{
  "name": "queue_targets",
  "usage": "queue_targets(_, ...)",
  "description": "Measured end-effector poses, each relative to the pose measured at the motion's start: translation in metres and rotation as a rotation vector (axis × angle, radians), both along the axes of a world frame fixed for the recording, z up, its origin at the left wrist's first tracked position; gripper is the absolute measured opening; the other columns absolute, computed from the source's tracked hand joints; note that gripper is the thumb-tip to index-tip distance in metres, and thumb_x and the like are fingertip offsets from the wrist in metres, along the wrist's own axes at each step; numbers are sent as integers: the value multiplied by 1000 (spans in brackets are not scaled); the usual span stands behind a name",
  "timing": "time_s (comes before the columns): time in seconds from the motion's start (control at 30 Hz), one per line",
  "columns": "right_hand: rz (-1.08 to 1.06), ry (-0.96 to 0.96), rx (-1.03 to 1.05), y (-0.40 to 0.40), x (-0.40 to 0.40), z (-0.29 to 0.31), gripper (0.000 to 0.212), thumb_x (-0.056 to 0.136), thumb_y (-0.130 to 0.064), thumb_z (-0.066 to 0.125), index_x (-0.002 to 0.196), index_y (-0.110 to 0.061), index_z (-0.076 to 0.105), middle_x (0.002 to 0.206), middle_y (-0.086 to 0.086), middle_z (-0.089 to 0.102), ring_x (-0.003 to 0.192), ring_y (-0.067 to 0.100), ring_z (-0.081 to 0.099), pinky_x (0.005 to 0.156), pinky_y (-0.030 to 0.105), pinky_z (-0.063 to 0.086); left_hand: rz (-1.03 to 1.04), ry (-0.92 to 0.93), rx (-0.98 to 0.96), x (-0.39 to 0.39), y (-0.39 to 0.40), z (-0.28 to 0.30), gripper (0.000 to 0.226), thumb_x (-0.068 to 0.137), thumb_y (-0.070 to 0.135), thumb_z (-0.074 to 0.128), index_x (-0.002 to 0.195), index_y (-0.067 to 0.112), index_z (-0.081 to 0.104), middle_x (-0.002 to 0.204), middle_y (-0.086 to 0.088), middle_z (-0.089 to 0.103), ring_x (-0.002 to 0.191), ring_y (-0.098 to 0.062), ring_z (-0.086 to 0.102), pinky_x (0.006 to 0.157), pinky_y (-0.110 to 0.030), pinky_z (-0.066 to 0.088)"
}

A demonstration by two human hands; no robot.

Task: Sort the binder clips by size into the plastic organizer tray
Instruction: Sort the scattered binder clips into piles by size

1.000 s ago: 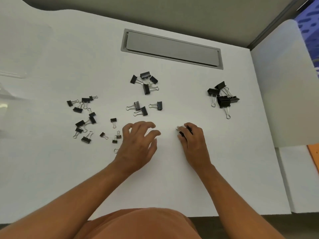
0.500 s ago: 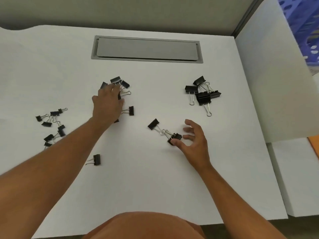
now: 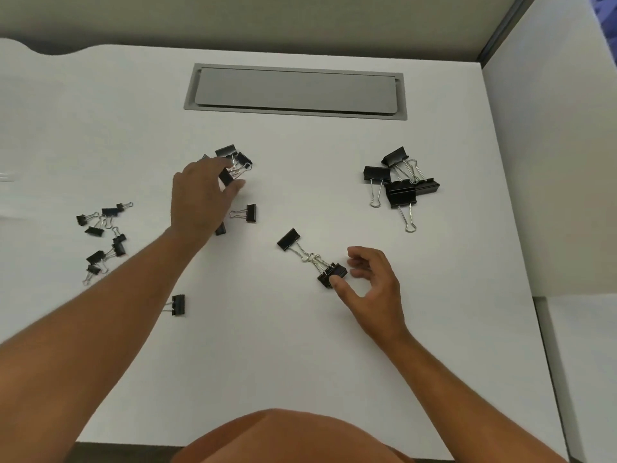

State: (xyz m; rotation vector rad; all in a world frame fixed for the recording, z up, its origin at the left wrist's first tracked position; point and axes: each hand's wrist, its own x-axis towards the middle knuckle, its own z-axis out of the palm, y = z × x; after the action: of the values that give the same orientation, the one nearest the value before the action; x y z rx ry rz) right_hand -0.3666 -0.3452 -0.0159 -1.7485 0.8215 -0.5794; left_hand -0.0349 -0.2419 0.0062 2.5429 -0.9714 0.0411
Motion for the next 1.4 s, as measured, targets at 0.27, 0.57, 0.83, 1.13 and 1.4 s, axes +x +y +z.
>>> queue_targets(0.27, 81, 48, -94, 2, -1, -4, 66, 78, -19, 90, 135, -19, 57, 131, -9, 58, 120, 12, 61, 96, 27, 53, -452, 92, -131, -122, 19, -9, 49, 84, 38, 85, 125, 17, 68, 109, 1, 72, 110, -27, 60, 95, -50, 52)
queue_targets(0.57, 122, 94, -131, 4, 0, -6, 75, 76, -25, 93, 139, -23, 53, 137, -12, 52, 127, 10, 55, 101, 26, 50, -458, 226, -114, -130, 27, -18, 72, 78, 33, 90, 142, 21, 59, 152, 4, 53, 136, -19, 44, 114, -37, 42)
queue_targets(0.83, 291, 191, -468, 8, 30, -13, 83, 85, -39, 80, 157, -24, 41, 164, 0, 34, 150, 20, 33, 122, 36, 33, -259, 409, -126, -145, 23, -16, 56, 98, 28, 72, 150, 25, 52, 130, 4, 69, 106, -9, 58, 99, -22, 48)
queue_targets(1.13, 374, 197, -655, 2, 32, -23, 55, 98, -36, 71, 145, -13, 57, 143, 1, 61, 140, 24, 51, 118, 42, 40, -188, 534, -293, -182, 38, -21, 43, 100, 22, 68, 142, 21, 60, 129, 10, 70, 115, -3, 65, 100, -29, 55)
queue_targets(1.4, 113, 32, -23, -23, 3, 21, 57, 89, -22, 82, 139, -19, 58, 141, -6, 60, 132, 12, 59, 105, 22, 50, -423, -64, -75, -158, 74, -54, 42, 106, 22, 52, 146, 9, 56, 149, -6, 58, 137, -29, 53, 113, -47, 42)
